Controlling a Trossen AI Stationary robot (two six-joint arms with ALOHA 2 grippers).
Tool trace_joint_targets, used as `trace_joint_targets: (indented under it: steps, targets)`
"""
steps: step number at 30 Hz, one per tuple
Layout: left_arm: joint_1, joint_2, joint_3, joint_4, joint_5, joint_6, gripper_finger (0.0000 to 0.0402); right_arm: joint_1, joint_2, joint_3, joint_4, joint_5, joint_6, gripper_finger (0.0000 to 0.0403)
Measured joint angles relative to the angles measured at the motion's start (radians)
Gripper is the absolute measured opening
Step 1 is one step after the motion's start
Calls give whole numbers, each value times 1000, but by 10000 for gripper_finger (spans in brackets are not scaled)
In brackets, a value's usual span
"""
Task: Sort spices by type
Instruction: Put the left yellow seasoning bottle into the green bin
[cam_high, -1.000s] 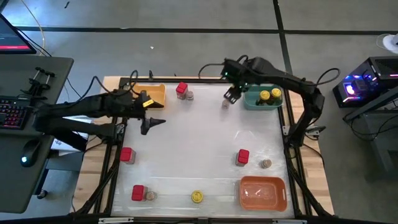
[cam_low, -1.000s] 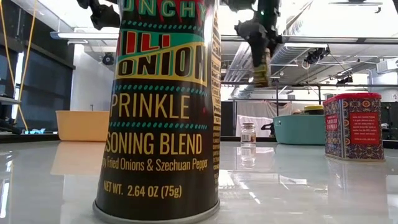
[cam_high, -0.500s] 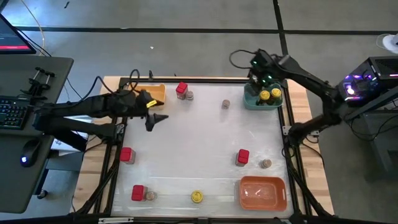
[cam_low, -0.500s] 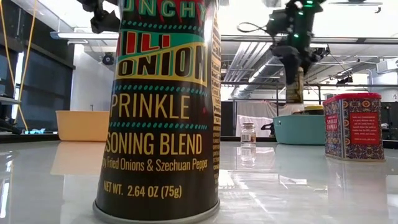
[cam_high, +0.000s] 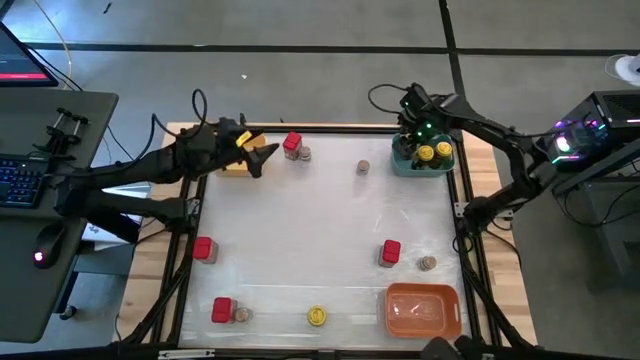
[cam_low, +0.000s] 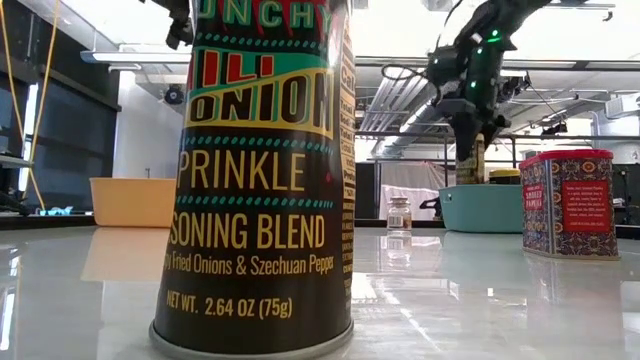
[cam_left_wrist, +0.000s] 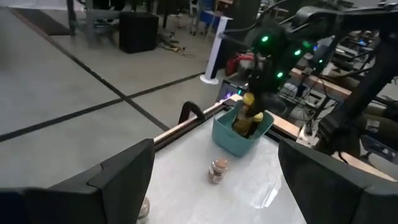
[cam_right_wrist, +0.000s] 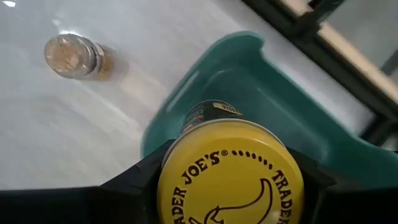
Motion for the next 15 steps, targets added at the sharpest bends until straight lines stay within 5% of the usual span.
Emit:
trace_joint_targets:
  steps: [15]
  targets:
    - [36, 7, 0, -77, 54, 65, 328, -19, 147, 0, 22, 30, -13, 209]
